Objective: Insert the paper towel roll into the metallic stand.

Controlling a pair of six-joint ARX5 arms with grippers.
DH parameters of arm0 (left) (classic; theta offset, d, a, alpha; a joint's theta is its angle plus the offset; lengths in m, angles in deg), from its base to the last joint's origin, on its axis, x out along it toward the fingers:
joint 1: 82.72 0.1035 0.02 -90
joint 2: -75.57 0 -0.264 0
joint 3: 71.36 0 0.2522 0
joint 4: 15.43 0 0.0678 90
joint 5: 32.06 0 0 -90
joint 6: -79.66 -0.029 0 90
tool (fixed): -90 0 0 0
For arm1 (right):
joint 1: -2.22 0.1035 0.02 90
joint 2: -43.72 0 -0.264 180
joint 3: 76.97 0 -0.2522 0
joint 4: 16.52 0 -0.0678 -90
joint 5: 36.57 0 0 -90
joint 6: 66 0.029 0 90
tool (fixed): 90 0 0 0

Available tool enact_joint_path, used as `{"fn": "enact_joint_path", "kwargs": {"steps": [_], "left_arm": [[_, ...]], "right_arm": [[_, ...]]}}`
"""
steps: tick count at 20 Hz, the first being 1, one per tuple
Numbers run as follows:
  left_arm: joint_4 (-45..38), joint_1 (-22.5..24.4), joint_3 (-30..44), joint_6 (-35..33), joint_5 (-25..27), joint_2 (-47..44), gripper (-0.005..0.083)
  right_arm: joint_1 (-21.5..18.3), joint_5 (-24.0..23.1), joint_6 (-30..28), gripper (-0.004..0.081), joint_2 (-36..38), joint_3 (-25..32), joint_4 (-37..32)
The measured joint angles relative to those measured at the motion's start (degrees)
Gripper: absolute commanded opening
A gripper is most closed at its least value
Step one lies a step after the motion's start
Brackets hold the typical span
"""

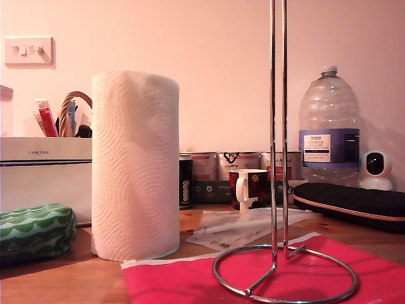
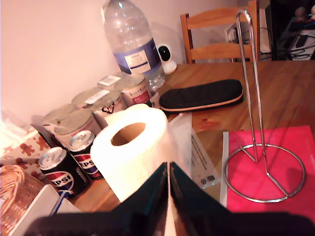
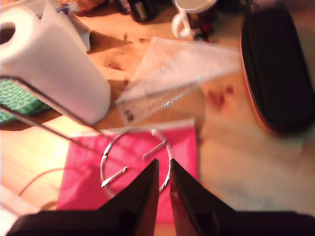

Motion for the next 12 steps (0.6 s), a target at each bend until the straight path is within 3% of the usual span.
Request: {"fn": "enact_joint_path", "kwargs": {"steps": [3, 7, 12], "left_arm": [[0.0, 0.0, 0.0, 0.0, 0.0, 0.0, -0.0024], [0.0, 0.0, 0.0, 0.0, 0.0, 0.0, -0.0024], [0.0, 0.0, 0.0, 0.0, 0.0, 0.0, -0.0024]], "right_arm": [[0.0, 4.3, -2.1, 0.0053, 1.6, 0.0, -7.4], [0.3, 11.6, -11.7, 0.0053, 2.9, 0.7, -6.9], [0.4, 19.1, -16.1, 0.0053, 4.8, 14.5, -9.9]]}}
